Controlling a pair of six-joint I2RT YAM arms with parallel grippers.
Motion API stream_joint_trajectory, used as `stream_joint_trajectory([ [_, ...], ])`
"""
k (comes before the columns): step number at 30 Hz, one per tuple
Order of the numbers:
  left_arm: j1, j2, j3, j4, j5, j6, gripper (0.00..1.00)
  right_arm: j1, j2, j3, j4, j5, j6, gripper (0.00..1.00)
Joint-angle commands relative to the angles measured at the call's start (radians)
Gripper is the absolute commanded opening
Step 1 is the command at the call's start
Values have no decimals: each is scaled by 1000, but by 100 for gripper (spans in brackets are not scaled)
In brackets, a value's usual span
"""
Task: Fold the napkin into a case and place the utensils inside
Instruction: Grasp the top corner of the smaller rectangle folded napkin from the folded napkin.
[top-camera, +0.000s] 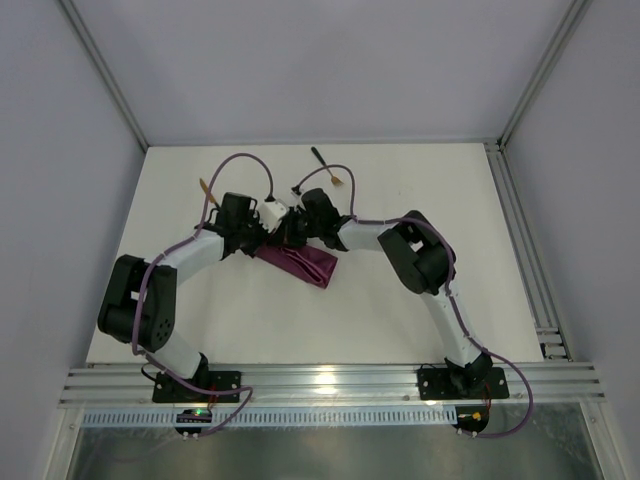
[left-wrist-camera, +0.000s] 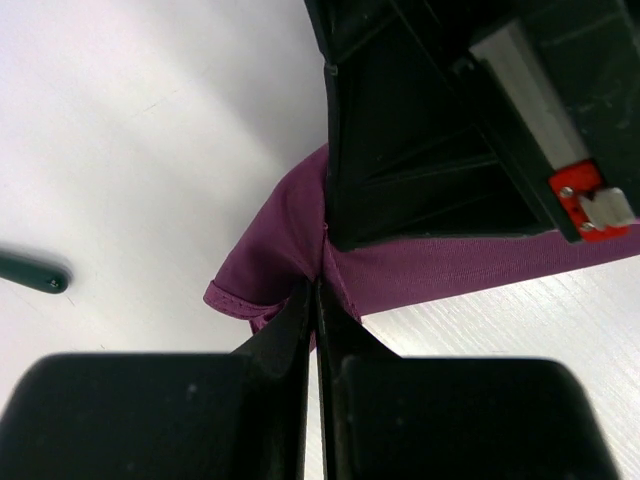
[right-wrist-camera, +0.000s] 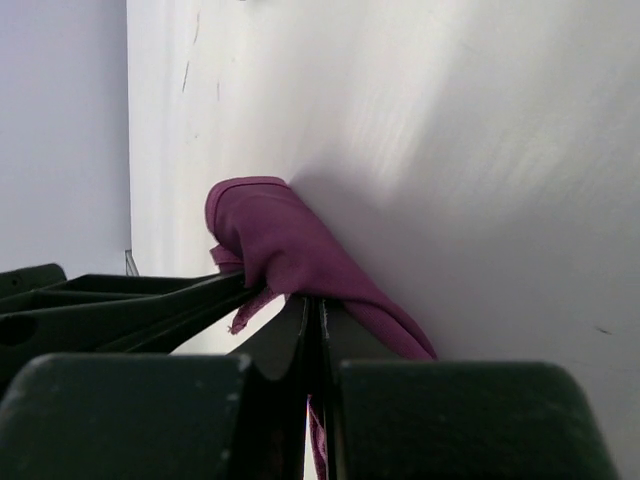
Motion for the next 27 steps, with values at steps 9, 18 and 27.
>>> stream_joint_trajectory([
  [9, 9, -33, 7, -21, 38, -1, 0, -33, 31, -14, 96, 132, 187, 4],
  [18, 25, -30, 20, -50, 118, -6, 0, -37, 54, -6, 110, 119, 225, 4],
  [27, 28, 140, 130, -130, 19, -32, 0, -37, 44, 18, 67, 99, 190, 11],
])
